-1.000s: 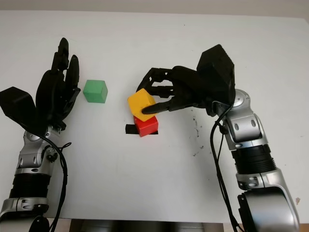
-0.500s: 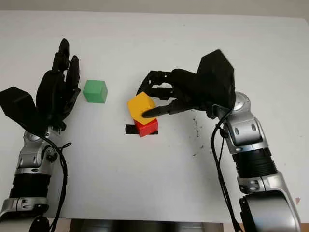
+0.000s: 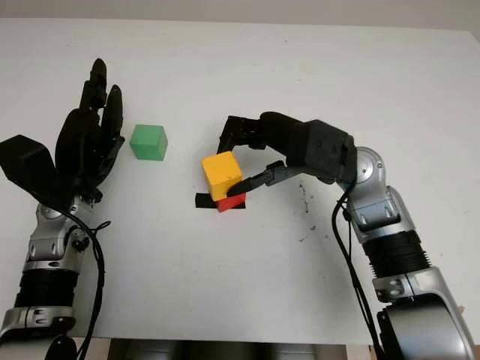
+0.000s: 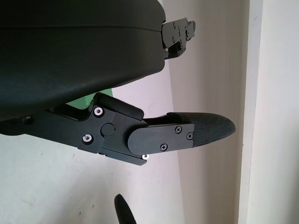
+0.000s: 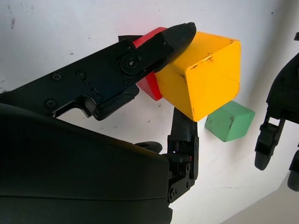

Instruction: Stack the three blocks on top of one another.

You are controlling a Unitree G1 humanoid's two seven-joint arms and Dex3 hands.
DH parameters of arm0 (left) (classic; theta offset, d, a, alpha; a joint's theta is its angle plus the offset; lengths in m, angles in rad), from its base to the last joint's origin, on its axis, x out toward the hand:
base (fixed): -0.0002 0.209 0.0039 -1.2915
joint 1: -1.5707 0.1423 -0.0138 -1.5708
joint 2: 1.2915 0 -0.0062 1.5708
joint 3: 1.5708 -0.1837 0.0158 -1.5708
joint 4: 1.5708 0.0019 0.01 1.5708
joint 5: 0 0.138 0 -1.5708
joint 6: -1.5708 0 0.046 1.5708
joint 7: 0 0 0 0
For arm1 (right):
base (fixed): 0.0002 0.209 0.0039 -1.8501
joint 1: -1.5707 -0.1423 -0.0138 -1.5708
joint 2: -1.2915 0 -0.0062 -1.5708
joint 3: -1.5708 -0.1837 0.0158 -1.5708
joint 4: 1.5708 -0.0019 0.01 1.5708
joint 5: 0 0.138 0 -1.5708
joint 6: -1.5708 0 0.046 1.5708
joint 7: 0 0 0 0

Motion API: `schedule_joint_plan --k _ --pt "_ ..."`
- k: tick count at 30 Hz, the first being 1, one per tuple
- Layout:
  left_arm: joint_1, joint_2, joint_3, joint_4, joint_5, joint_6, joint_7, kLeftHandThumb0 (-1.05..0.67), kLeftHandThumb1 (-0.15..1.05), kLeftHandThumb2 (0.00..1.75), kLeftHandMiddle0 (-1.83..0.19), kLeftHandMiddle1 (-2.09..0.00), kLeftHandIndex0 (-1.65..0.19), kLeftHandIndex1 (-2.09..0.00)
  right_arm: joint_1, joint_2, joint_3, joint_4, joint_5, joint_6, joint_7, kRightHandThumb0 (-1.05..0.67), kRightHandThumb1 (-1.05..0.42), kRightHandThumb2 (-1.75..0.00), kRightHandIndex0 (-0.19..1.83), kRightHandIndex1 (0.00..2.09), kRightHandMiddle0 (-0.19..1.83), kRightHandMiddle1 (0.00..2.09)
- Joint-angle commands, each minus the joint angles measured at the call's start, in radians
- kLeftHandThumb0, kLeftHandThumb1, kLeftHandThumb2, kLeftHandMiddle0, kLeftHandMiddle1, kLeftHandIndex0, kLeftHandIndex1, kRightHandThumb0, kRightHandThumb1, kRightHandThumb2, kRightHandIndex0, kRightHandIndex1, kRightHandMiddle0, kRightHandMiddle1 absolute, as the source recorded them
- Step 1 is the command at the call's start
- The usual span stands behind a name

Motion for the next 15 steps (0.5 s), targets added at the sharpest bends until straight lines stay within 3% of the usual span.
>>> schedule_joint_plan --k 1,15 --pt "0.011 0.002 0.0 -0.014 -0.003 -0.001 -0.002 -0.77 1.05 0.49 0.16 -0.06 0.18 -0.05 0.023 -0.017 0.012 0.025 -0.017 -0.002 0.0 -0.48 -0.95 -0.05 0.33 0.03 0.35 1.61" --pt "0.011 0.008 0.001 -0.016 -0.006 0.005 -0.015 -0.75 1.05 0.5 0.18 -0.05 0.19 -0.04 0.002 -0.023 0.003 0.023 -0.034 0.01 -0.014 -0.5 -0.97 -0.06 0.33 0.04 0.34 1.58"
